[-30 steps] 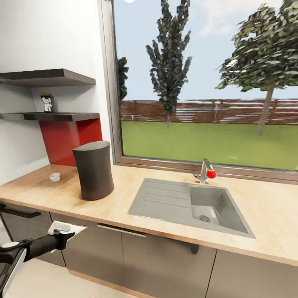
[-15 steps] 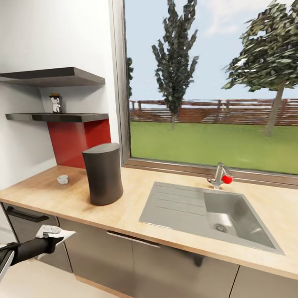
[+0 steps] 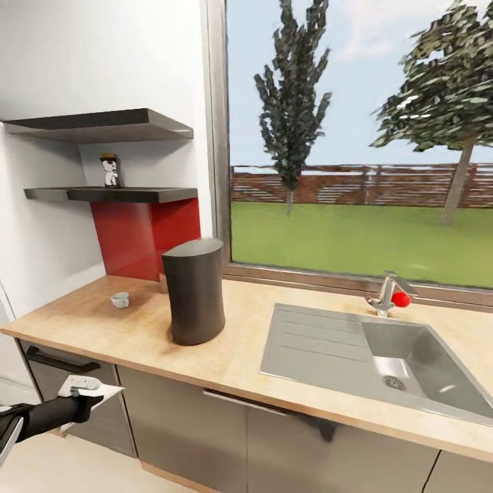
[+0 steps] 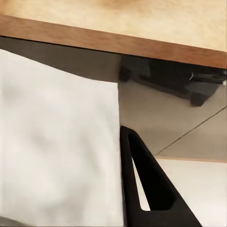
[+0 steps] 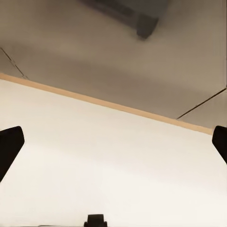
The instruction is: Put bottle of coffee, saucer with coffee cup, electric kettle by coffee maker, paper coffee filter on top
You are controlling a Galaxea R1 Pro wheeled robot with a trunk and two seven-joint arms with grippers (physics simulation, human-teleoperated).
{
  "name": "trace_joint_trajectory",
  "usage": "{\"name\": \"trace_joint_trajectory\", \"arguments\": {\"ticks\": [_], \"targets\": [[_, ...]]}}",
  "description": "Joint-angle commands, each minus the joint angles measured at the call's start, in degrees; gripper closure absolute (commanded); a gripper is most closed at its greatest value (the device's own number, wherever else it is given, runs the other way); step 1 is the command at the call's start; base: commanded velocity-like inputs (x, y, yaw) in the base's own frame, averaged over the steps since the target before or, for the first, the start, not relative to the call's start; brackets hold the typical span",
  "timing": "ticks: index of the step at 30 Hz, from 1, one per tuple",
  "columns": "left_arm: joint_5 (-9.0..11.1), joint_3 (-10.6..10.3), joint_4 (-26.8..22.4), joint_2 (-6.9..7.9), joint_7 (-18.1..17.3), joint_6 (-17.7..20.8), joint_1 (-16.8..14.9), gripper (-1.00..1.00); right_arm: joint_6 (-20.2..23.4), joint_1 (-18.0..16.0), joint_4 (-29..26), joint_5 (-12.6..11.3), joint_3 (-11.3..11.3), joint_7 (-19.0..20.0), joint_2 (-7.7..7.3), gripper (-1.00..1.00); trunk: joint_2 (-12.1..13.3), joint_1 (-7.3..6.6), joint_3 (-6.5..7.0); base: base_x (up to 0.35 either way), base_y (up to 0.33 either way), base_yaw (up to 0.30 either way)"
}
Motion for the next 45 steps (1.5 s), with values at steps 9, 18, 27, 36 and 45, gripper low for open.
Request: {"name": "trace_joint_trajectory", "arguments": {"ticks": [9, 18, 27, 36, 45], "targets": [[-0.5, 0.2, 0.0, -0.03, -0.4, 0.1, 0.0, 1.00, -0.2, 0.0, 0.1, 0.1, 0.0, -0.1, 0.00, -1.00, 0.0, 0.02, -0.03, -0.051, 0.334, -0.195], [-0.5, 0.3, 0.0, 0.03, -0.4, 0.2, 0.0, 1.00, -1.6, 0.0, 0.1, 0.1, 0.0, -0.1, 0.00, -1.00, 0.0, 0.02, -0.03, -0.021, 0.330, -0.256], [-2.9, 0.3, 0.0, 0.17, -0.5, 0.5, -0.3, 1.00, -1.9, 0.0, 0.1, 0.1, 0.0, -0.1, 0.00, -1.00, 0.0, 0.02, -0.03, -0.129, 0.296, -0.087], [-4.9, 0.4, -0.2, 0.14, -0.8, 5.6, -1.0, 1.00, -1.9, 0.0, 0.2, 0.1, 0.4, -0.1, 0.09, -1.00, 0.0, 0.02, -0.03, -0.084, 0.298, 0.000], [-5.1, 0.3, -0.8, 0.13, -0.8, 7.2, -1.0, 1.00, -1.9, 0.0, 0.1, 0.1, 0.1, -0.1, 0.01, -1.00, 0.0, 0.02, -0.03, 0.087, 0.326, 0.000]]}}
